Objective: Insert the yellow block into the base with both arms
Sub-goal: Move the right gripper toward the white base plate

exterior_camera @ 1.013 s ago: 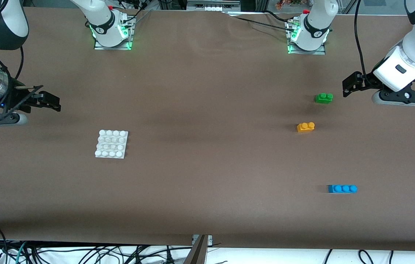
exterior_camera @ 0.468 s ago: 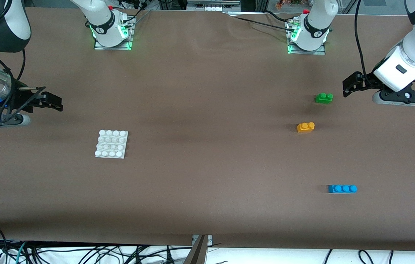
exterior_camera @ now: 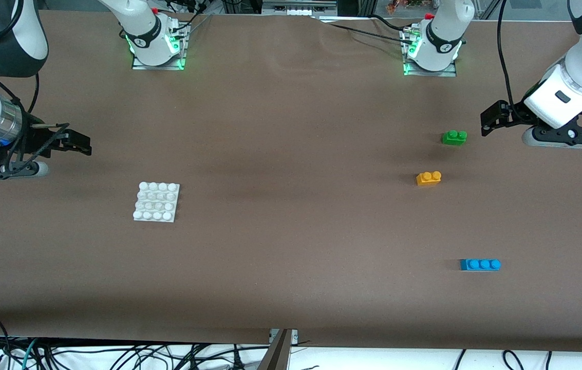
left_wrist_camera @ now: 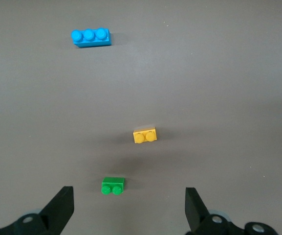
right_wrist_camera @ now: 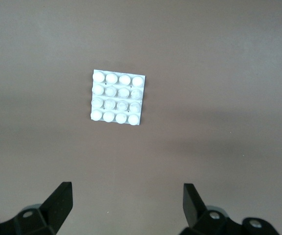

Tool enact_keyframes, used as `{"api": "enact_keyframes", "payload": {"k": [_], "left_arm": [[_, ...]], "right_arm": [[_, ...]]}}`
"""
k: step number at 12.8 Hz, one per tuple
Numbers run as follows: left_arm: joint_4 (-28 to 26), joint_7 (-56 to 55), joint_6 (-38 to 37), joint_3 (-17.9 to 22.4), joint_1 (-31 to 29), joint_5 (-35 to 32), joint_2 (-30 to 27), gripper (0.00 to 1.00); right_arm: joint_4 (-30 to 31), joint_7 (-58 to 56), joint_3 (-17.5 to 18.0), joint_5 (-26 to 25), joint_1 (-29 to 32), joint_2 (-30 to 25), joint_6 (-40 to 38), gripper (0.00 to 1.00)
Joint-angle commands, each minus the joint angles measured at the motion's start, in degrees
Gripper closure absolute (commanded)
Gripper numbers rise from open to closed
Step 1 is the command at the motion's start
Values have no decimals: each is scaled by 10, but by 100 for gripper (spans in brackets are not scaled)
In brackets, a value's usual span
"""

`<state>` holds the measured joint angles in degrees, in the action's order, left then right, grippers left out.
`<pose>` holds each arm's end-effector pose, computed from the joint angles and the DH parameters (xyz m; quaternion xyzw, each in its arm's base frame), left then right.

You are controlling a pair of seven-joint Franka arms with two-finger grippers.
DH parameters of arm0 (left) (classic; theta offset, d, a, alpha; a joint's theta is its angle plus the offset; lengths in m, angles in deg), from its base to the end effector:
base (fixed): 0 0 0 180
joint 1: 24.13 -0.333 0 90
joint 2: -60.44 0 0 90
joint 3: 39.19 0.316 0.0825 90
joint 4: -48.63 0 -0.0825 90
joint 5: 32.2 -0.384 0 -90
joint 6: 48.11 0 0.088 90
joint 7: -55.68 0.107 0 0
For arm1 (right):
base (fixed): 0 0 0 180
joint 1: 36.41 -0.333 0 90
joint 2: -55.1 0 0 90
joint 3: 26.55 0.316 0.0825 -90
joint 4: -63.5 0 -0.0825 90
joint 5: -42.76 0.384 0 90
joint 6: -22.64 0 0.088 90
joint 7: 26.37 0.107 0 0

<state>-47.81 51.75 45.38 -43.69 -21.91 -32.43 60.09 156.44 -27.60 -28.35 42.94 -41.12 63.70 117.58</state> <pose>0.5504 -0.0646 0.5799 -0.9994 0.0245 0.0224 0.0043 0.5958 0.0317 0.5208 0.9977 0.0359 -0.0575 0.0016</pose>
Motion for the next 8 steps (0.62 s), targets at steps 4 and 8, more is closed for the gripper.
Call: {"api": "enact_keyframes", "payload": {"k": [4, 8], "left_arm": [[14, -3, -13, -1, 1, -14, 2, 0], [14, -2, -13, -2, 1, -14, 3, 0]], "right_arm": [[22, 1, 0, 7, -7, -4, 18, 0], [127, 1, -1, 4, -7, -13, 123, 0]]}}
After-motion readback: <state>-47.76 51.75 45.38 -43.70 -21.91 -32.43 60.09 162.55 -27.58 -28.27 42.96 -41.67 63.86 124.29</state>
